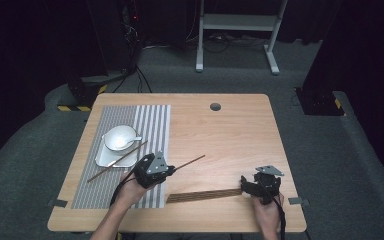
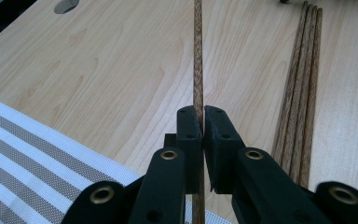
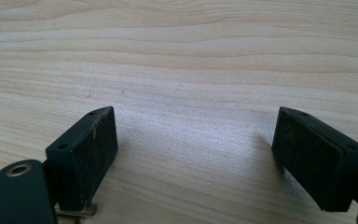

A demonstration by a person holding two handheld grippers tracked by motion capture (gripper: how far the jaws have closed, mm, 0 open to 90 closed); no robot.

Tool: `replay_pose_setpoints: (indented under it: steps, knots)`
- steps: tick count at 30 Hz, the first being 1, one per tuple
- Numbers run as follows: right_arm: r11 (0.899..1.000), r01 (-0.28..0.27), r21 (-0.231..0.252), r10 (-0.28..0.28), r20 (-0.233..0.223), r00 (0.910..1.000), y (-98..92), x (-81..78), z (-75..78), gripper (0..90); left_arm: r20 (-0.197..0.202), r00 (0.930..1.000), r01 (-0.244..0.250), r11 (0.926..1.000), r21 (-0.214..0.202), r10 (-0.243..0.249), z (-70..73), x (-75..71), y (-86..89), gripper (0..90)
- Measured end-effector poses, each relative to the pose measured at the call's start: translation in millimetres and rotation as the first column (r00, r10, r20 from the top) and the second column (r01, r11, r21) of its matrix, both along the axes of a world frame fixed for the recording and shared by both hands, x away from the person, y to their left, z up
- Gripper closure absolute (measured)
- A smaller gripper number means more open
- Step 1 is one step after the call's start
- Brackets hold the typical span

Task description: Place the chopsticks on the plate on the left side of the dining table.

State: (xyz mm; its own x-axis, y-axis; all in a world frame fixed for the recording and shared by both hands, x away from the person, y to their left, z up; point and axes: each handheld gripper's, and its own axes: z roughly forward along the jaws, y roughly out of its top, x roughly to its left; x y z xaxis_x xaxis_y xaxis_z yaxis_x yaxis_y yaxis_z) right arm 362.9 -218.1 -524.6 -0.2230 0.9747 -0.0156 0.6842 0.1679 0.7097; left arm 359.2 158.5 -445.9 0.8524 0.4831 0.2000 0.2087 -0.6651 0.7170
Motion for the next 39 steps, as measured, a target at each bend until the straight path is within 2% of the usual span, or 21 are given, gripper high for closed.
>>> replay_pose_setpoints:
  steps: [16,23,32,39]
  knots:
    - [1.000,0.001,0.000,-0.001,-0.001,1.0000,0.0,0.0,0.0,13.7,0.011,0.9995,-0.031,0.9990,0.032,0.031,6.0,-5.1,13.9,84.9]
    - [1.000,0.000,0.000,0.000,0.000,1.0000,0.0,0.0,0.0,13.6,0.010,0.9986,-0.052,0.9984,0.023,0.051,5.7,-7.1,23.2,84.9]
    - [1.000,0.000,0.000,0.000,0.000,1.0000,0.0,0.0,0.0,13.6,0.010,0.9976,-0.068,0.9964,0.051,0.068,3.7,-11.2,31.1,84.9]
    - [1.000,-0.002,-0.002,0.002,0.001,1.0000,-0.2,0.1,0.0,13.7,0.028,0.9954,-0.093,0.9939,0.061,0.091,6.2,-12.8,38.9,84.9]
